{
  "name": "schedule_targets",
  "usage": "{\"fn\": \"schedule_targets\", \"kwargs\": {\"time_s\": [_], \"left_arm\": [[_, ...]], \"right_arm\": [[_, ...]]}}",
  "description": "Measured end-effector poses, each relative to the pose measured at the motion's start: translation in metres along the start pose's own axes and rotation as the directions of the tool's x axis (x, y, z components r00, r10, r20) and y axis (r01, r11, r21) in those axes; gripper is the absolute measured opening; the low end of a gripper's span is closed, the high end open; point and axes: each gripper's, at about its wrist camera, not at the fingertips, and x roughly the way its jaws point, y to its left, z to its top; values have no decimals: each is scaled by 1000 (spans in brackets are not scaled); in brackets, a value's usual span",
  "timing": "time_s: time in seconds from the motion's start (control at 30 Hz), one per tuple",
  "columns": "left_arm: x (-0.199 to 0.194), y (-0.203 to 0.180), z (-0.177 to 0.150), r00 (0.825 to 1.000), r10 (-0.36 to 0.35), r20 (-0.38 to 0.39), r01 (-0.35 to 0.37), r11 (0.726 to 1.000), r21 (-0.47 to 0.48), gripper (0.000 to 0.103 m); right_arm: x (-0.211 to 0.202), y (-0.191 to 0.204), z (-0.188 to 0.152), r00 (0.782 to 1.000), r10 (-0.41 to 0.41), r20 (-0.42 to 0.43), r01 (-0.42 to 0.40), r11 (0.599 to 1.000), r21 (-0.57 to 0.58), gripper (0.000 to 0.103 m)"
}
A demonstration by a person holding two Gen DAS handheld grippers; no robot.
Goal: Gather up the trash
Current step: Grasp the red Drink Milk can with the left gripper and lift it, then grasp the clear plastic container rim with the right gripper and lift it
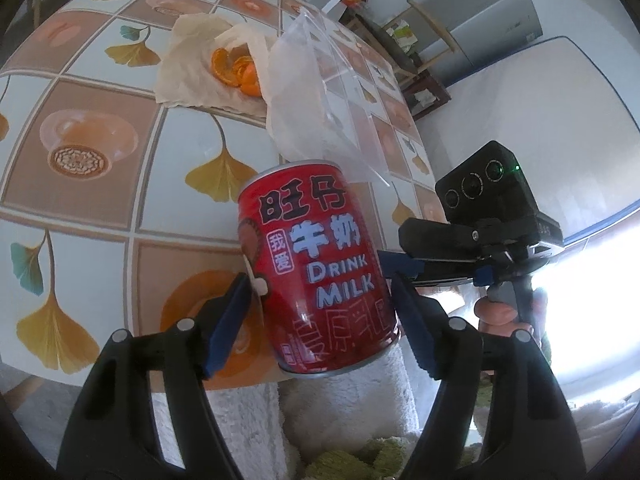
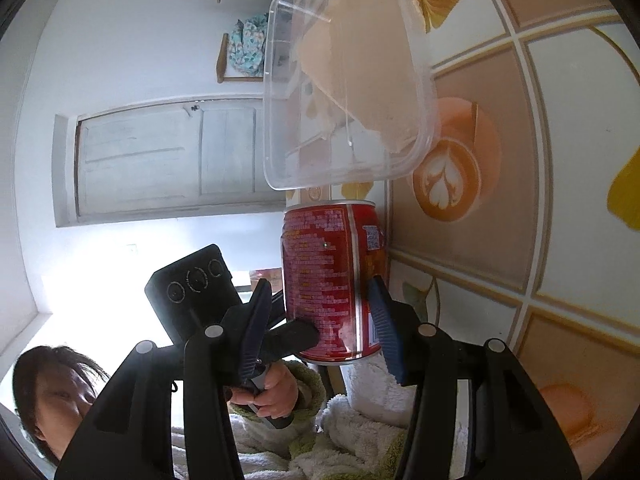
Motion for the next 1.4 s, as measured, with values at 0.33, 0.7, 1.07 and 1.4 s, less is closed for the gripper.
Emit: {"fn": "schedule_targets", "kwargs": {"time_s": [0.33,0.7,1.07,1.4], "left_arm": [[2,1,-1,1000,5,-1,-5,1000,-12,65],[-14,16,-17,998,-24,54,28,997,-75,65],[-29,25,-24,993,-41,107,52,994,-101,64],[-41,28,-32,988,-57,141,72,992,-102,64]], "right_arm": [[-58,47,4,961,-168,219,209,961,-180,52],[-52,51,46,811,-462,358,536,832,-141,52],[-29,53,68,711,-589,385,676,723,-141,21],[-44,64,53,687,-564,458,678,725,-123,4]]}}
